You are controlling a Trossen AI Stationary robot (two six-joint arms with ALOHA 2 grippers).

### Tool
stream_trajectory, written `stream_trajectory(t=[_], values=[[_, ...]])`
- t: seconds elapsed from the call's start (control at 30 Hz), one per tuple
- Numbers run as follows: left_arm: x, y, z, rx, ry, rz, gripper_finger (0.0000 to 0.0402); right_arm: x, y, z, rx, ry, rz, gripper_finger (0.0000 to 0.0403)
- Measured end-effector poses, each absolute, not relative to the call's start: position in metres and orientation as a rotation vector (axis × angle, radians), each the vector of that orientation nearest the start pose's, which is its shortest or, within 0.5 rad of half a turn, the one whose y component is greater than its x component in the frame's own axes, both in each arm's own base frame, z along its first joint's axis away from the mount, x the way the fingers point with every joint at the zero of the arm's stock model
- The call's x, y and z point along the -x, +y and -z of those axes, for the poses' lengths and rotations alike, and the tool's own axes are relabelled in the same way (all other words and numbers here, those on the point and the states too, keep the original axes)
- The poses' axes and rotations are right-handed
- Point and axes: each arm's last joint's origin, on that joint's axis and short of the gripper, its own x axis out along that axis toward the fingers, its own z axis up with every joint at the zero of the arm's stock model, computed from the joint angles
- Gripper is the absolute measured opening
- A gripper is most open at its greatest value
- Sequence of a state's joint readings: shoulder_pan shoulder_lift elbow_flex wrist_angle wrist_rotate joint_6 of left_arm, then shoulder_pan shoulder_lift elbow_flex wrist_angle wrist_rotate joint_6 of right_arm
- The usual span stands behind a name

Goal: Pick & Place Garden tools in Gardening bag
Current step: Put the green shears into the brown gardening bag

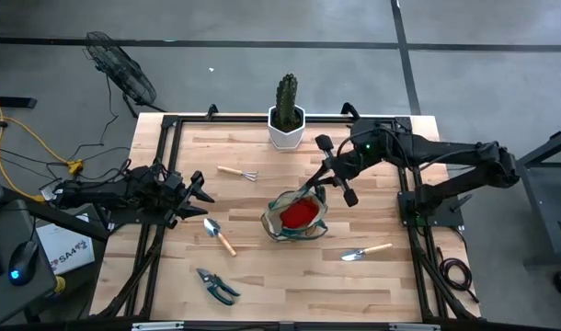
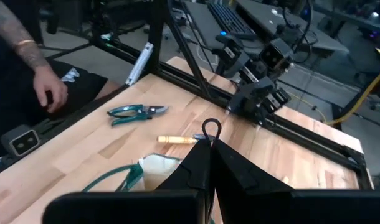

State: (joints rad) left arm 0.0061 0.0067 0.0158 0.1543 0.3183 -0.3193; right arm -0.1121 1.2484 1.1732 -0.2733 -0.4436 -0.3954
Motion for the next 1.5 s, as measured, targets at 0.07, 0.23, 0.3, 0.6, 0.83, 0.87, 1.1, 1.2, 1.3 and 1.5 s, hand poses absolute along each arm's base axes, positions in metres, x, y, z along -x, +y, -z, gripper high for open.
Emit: stream_trajectory(t=[0.07,0.23,0.3,0.6,0.83,0.87,1.1,1.2,1.3,1.5], values=[[-0.095,-0.008,-0.183,0.289,-0.111,0.334,0.018,-0.273,-0.016,-0.363,0.282,0.282,-0.365,0.0004],[-0.094,-0.008,-0.183,0.289,-0.111,0.335,0.018,-0.275,-0.013,-0.35,0.265,0.328,-0.345,0.0004],[-0.094,-0.008,-0.183,0.29,-0.11,0.335,0.018,-0.275,-0.013,-0.344,0.259,0.346,-0.348,0.0004],[-0.094,-0.009,-0.183,0.289,-0.111,0.336,0.018,-0.276,-0.014,-0.34,0.213,0.365,-0.287,0.0004],[-0.094,-0.009,-0.183,0.289,-0.11,0.34,0.018,-0.279,-0.016,-0.347,0.081,0.312,-0.21,0.0004],[-0.094,-0.009,-0.183,0.289,-0.11,0.34,0.018,-0.279,-0.016,-0.348,0.069,0.309,-0.217,0.0004],[-0.094,-0.009,-0.183,0.289,-0.11,0.339,0.018,-0.28,-0.015,-0.343,0.042,0.347,-0.223,0.0004],[-0.094,-0.009,-0.183,0.289,-0.11,0.339,0.018,-0.28,-0.016,-0.342,0.036,0.356,-0.219,0.0004],[-0.094,-0.009,-0.183,0.289,-0.11,0.339,0.018,-0.28,-0.016,-0.342,0.037,0.355,-0.219,0.0004],[-0.094,-0.009,-0.183,0.289,-0.11,0.338,0.018,-0.28,-0.016,-0.341,0.037,0.359,-0.219,0.0004]])
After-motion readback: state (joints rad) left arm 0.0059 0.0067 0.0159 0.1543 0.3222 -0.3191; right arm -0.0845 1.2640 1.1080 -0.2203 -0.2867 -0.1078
